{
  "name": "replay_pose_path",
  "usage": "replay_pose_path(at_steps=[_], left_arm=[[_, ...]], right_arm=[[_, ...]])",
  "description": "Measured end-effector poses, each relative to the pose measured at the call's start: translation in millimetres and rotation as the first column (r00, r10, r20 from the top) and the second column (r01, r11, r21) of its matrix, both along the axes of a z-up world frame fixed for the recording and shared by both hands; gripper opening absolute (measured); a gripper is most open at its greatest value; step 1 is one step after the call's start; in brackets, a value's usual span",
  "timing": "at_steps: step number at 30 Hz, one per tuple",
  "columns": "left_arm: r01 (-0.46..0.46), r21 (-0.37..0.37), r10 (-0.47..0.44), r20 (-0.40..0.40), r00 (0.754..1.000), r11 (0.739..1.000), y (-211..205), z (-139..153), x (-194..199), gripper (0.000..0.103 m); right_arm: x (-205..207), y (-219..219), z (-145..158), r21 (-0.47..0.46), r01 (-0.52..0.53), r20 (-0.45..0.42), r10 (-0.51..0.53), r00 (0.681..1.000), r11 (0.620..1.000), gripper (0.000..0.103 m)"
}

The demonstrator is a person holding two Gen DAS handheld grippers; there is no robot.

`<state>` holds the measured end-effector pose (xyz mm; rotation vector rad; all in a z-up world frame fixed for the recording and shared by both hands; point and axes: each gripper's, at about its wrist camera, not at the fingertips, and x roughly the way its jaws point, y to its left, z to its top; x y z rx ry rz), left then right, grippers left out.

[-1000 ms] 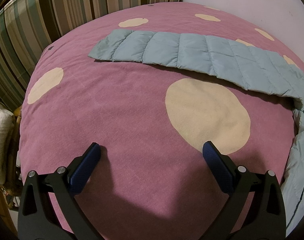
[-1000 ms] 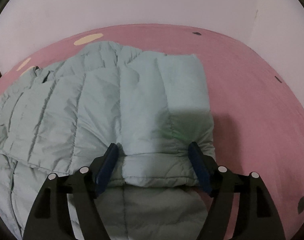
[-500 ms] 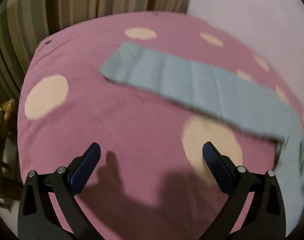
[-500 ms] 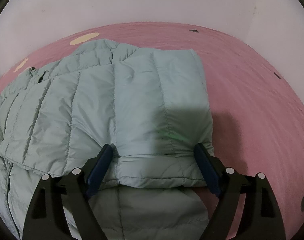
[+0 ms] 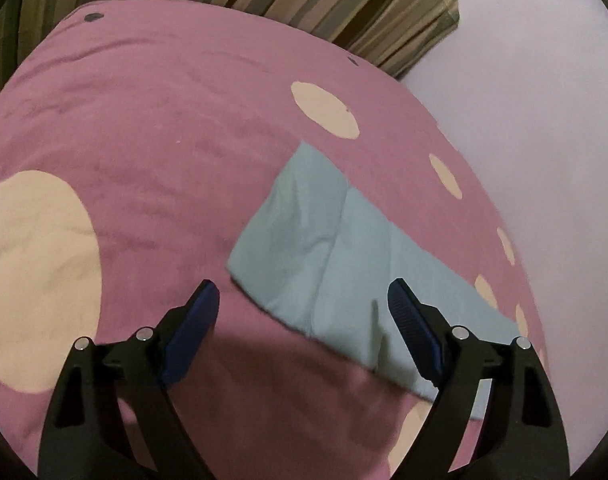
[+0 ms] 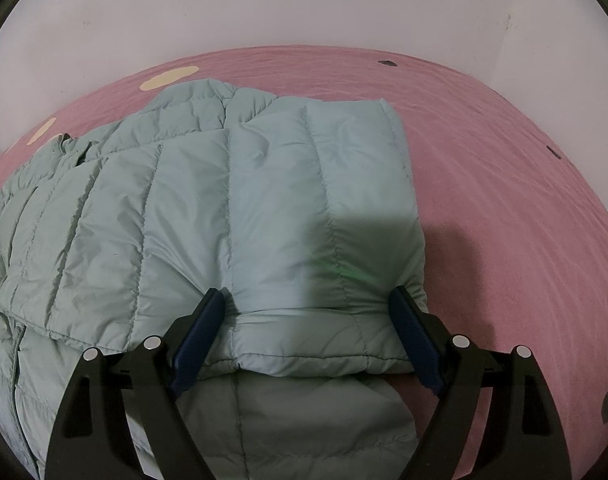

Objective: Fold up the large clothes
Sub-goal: 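Hold the folded side with the right tool while the left tool grasps the other sleeve, then fold the sleeve across the body with the left tool while the right tool holds the side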

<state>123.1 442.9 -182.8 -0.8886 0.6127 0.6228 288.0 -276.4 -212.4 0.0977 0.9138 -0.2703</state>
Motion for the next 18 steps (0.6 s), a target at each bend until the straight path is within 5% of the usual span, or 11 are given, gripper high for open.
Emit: replay_pose_path(at_steps=[10, 18], left_arm=[[0.02, 0.007, -0.02, 0.014, 1.0, 1.0, 13.6, -7.8, 8.3, 0.005], [0.117, 0.189, -0.114, -0.025, 0.993, 0.975, -30.3, 31.3, 29.6, 0.003]], right_arm=[[-0.1, 1.1, -0.3, -0.001, 0.001, -0.001, -0.001, 1.0, 1.0, 0.083], [-0.7, 2.7, -0.5, -0.002, 0.003, 0.0, -0.003, 1.0, 1.0, 0.084]])
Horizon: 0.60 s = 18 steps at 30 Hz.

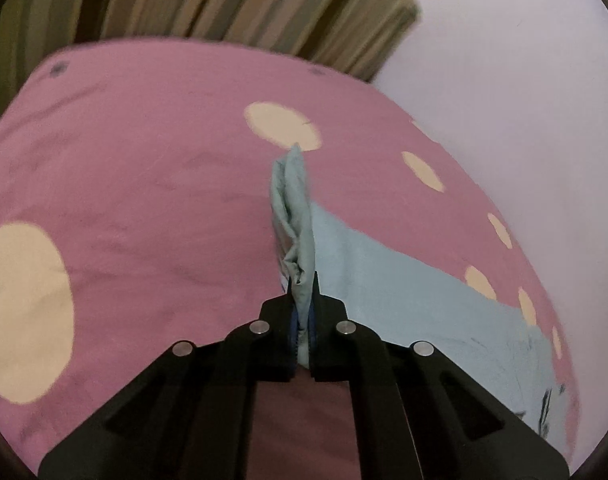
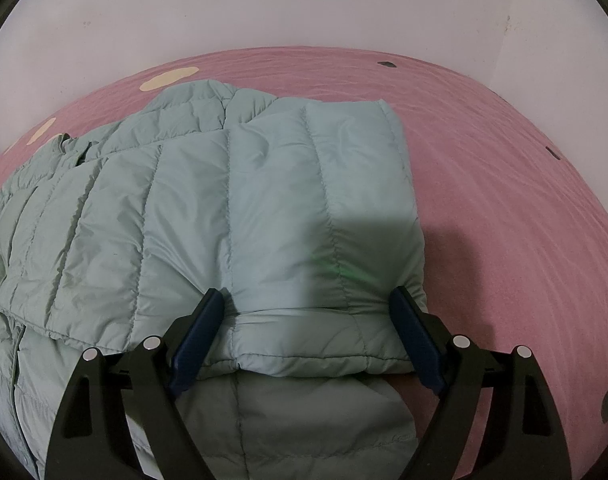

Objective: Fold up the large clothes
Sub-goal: 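Fold the sleeve across the body with the left tool while the right tool holds the side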

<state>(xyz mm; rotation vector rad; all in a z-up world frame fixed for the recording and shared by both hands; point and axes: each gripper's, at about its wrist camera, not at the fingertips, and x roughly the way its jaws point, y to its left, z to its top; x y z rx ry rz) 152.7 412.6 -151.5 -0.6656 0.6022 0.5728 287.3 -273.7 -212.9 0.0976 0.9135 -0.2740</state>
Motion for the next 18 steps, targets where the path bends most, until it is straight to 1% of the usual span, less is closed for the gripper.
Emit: replay_pose_path(at_steps=[1, 2, 3, 4, 5, 7, 10, 11, 13, 18], left_arm=[[0.02, 0.024, -0.02, 0.004, 1.0, 1.0, -7.7, 5.7, 3.8, 0.003], [0.059, 0.064, -0.06, 0.01, 0.998, 0.996, -24.0, 16.8, 12.0, 0.003], [0.08, 0.081, -0.081, 0.013, 0.997, 0.993, -32.5, 21.8, 15.9, 0.003], [0.125, 0.105, -0.127, 0.022, 0.992, 0.987, -51.6, 31.7, 25.6, 0.003], [0.147, 0.113, -0.151, 0.025, 0.988, 0.983, -61.7, 35.9, 30.2, 0.003], [0.226, 0.14, -0.232, 0.029, 0.972, 0.964, -96.2, 48.0, 49.7, 0.003], [0.322, 0.158, -0.33, 0.027, 0.944, 0.934, -143.7, 56.0, 72.1, 0.003], [0.361, 0.162, -0.368, 0.017, 0.93, 0.918, -164.2, 58.1, 81.8, 0.003], [0.409, 0.176, -0.415, -0.003, 0.91, 0.895, -192.0, 58.5, 93.5, 0.003], [0.526, 0.22, -0.525, -0.071, 0.848, 0.821, -270.9, 53.0, 117.4, 0.003]], right_arm=[[0.1, 0.2, -0.1, 0.001, 0.0, 0.0, 0.0, 1.0, 1.0, 0.083], [-0.6, 0.5, -0.1, 0.001, 0.001, 0.0, -0.001, 1.0, 1.0, 0.084], [-0.7, 1.0, -0.1, 0.0, 0.001, 0.0, -0.001, 1.0, 1.0, 0.084], [-1.0, 1.2, -0.1, -0.001, 0.002, 0.0, -0.002, 1.0, 1.0, 0.083], [-0.5, 1.1, 0.1, 0.001, 0.002, 0.001, -0.002, 1.0, 1.0, 0.084], [1.3, -1.1, 0.2, 0.005, 0.0, 0.002, 0.0, 1.0, 1.0, 0.084], [1.7, -4.1, 0.0, 0.011, -0.001, 0.004, 0.001, 1.0, 1.0, 0.084], [1.6, -3.8, 0.0, 0.012, -0.001, 0.005, 0.001, 1.0, 1.0, 0.084], [2.0, -4.8, 0.3, 0.018, 0.0, 0.007, 0.0, 1.0, 1.0, 0.084], [1.2, -5.2, 0.4, 0.024, 0.003, 0.011, -0.003, 1.0, 1.0, 0.084]])
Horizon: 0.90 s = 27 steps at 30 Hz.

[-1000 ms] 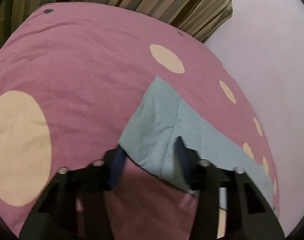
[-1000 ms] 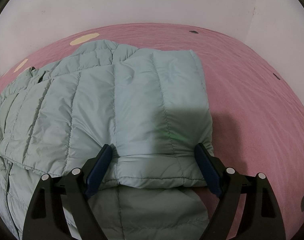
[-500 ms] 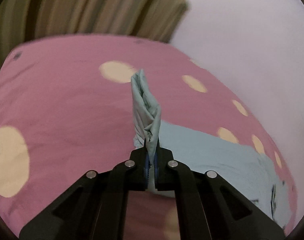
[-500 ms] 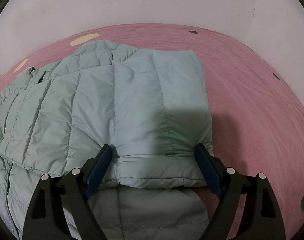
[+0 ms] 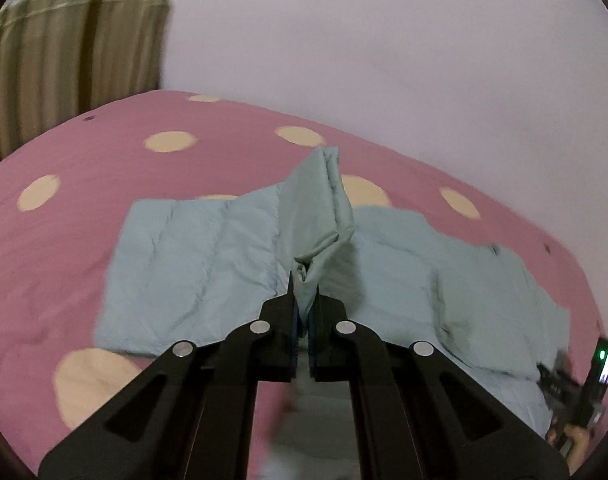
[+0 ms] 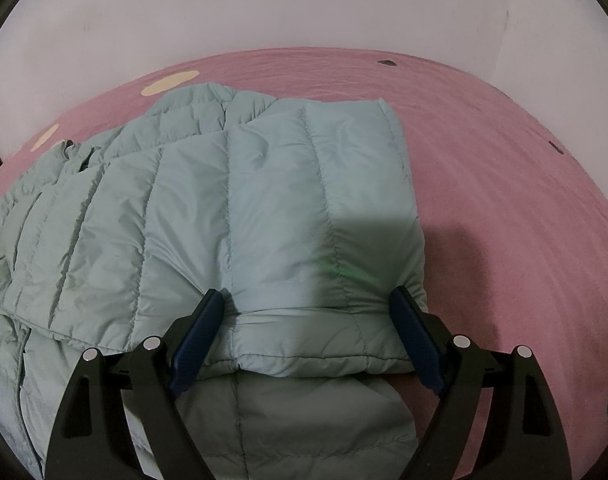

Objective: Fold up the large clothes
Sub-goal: 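Fold the sleeve across the body with the left tool while the right tool holds the side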

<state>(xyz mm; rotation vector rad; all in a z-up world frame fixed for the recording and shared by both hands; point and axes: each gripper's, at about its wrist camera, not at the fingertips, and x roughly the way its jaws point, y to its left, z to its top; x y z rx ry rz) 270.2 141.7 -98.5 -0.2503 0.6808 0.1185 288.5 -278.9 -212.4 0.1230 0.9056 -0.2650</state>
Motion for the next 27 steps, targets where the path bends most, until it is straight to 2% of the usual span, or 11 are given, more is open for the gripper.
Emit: replay_pose_path(at_steps=[6, 10, 15, 27], left_arm=[[0.083, 0.078, -0.078, -0.057, 0.995, 0.994, -76.3, -15.2, 9.2, 0.003], [0.128, 0.097, -0.118, -0.102, 0.988, 0.987, -117.0, -25.6, 16.5, 0.003], [0.192, 0.129, -0.179, -0.109, 0.978, 0.973, -166.6, -31.3, 21.7, 0.003], [0.31, 0.116, -0.292, -0.151, 0.944, 0.944, -250.6, -54.8, 32.3, 0.003]], right_arm=[[-1.4, -0.4, -1.1, 0.005, 0.005, 0.005, -0.005, 1.0, 1.0, 0.084], [-0.7, -1.1, -1.4, 0.007, 0.006, 0.006, -0.006, 1.0, 1.0, 0.084], [-0.7, -0.8, -1.8, 0.016, 0.008, 0.011, -0.008, 1.0, 1.0, 0.084], [0.4, 1.7, -2.7, 0.027, 0.012, 0.018, -0.012, 1.0, 1.0, 0.084]])
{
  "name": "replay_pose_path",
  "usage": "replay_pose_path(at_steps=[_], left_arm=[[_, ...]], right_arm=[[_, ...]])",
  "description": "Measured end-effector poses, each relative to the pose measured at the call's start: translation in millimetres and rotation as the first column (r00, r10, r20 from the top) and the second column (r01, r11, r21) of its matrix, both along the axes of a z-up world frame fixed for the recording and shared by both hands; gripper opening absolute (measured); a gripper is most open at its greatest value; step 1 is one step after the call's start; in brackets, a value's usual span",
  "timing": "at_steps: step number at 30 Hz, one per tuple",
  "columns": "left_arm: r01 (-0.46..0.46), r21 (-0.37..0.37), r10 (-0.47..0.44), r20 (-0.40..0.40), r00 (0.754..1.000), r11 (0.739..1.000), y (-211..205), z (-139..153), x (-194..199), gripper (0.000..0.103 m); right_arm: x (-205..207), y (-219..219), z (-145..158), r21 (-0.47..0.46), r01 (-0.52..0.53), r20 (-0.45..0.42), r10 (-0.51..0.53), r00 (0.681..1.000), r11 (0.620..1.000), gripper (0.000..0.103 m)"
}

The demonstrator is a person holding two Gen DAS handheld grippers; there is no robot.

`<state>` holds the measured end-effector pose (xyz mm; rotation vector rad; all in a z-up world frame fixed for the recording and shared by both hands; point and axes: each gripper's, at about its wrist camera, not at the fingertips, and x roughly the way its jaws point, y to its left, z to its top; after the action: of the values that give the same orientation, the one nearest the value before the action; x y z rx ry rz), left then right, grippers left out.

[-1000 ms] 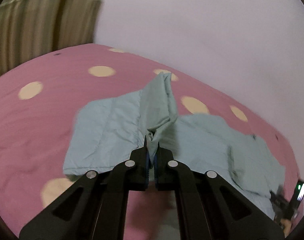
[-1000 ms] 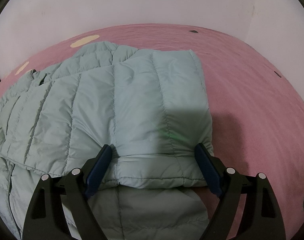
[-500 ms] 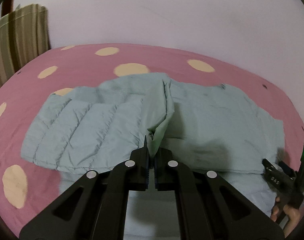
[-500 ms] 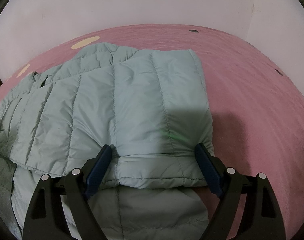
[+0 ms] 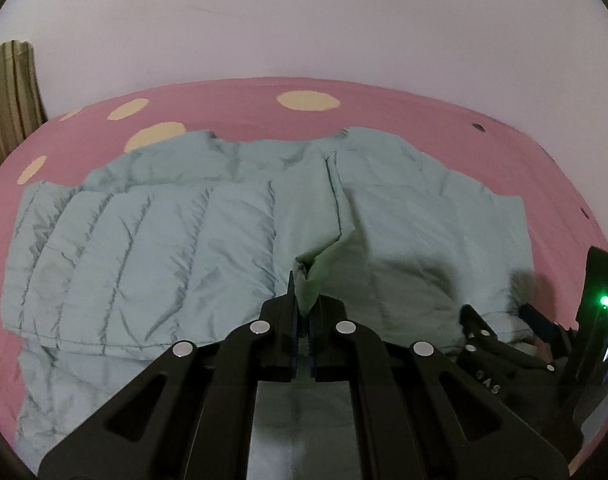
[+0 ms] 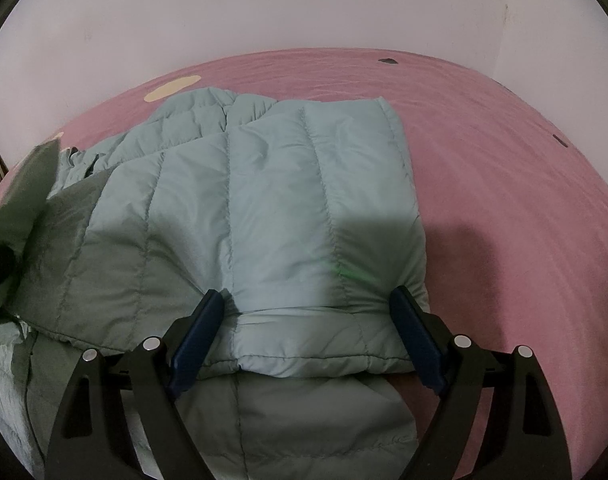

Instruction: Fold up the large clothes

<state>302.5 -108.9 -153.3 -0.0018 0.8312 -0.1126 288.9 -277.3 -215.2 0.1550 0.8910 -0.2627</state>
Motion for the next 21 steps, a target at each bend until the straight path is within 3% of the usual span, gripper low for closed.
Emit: replay_pose_path(at_steps=[5, 7, 9, 10, 15, 21], left_arm=[[0.032, 0.006, -0.032, -0.035, 0.999, 0.999, -17.2, -14.4, 1.5, 0.004], [0.032, 0.001, -0.032, -0.035, 0.999, 1.0, -17.2, -15.1, -2.0, 0.018], [0.031, -0.003, -0.031, -0.027, 0.999, 1.0, -15.7, -11.8, -7.6, 0.06], [0.025, -0.001, -0.025, -0.01, 1.0, 1.0, -14.0, -8.4, -10.9, 0.065], [0.032, 0.005, -0.033, 0.03, 0.999, 0.999, 3.8, 13.9, -27.9, 0.069], [-0.06, 0.021, 0.058, 0.076, 0.995, 0.998, 66.9, 33.1, -42.1, 0.073]], right_arm=[[-1.1, -1.6, 0.2, -0.001, 0.0, 0.0, 0.0, 1.0, 1.0, 0.084], [0.0, -0.1, 0.4, -0.004, 0.0, -0.001, 0.0, 1.0, 1.0, 0.084], [0.5, -0.6, 0.2, -0.004, 0.0, -0.001, 0.0, 1.0, 1.0, 0.084], [0.6, -0.2, 0.5, -0.005, 0.0, -0.001, 0.0, 1.0, 1.0, 0.084], [0.4, -1.3, 4.0, -0.004, 0.004, 0.0, -0.004, 1.0, 1.0, 0.084], [-15.5, -3.1, 24.8, 0.003, 0.016, 0.015, -0.016, 1.0, 1.0, 0.084]])
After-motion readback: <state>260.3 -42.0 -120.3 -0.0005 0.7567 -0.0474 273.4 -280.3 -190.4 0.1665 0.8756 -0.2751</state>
